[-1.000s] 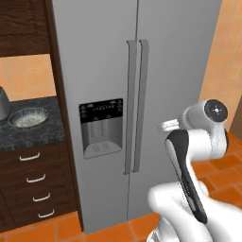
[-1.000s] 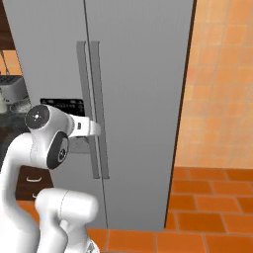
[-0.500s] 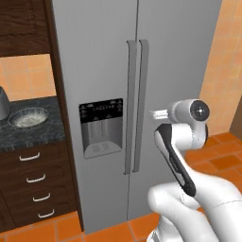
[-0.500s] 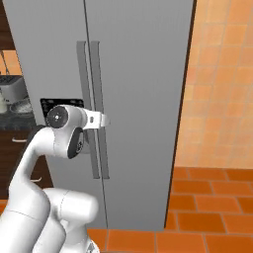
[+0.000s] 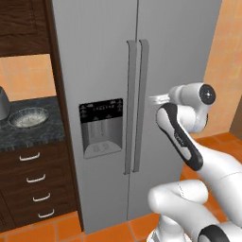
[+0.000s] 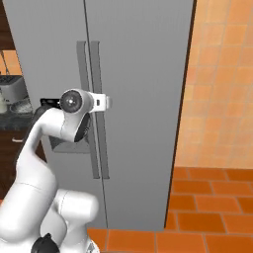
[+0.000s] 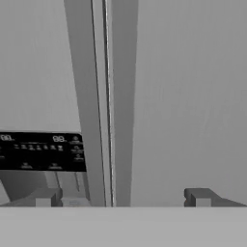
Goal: Grab a lemon wedge from the fridge and one ice cube from the ice bowl, and put them in the glass of lemonade.
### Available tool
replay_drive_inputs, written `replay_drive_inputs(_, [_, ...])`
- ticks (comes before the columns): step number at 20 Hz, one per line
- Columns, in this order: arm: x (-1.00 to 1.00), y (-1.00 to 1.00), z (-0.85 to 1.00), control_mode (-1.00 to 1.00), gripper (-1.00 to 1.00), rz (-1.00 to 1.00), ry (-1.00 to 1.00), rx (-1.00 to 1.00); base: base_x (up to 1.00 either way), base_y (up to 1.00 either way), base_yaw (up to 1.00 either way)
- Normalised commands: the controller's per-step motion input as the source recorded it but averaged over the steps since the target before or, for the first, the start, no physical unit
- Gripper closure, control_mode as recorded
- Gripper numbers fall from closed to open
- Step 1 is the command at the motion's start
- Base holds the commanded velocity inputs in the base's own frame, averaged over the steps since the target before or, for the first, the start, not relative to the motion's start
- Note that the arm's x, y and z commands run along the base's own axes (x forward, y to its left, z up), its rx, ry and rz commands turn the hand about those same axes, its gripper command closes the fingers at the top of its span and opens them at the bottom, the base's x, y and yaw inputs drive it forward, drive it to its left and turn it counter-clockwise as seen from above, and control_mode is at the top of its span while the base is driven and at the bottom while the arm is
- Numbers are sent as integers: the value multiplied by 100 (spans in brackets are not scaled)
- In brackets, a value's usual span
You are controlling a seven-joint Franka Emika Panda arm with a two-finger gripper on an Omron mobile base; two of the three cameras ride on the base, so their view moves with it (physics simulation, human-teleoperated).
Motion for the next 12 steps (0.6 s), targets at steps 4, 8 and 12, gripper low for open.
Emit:
replay_drive_inputs(4, [27,11,39,-100,-100,0,1,0,0,0,0])
replay_drive_inputs(8, [49,0,2,-100,-100,0,0,0,0,0,0])
replay_drive_inputs(12, [74,0,-17,-100,-100,0,0,0,0,0,0])
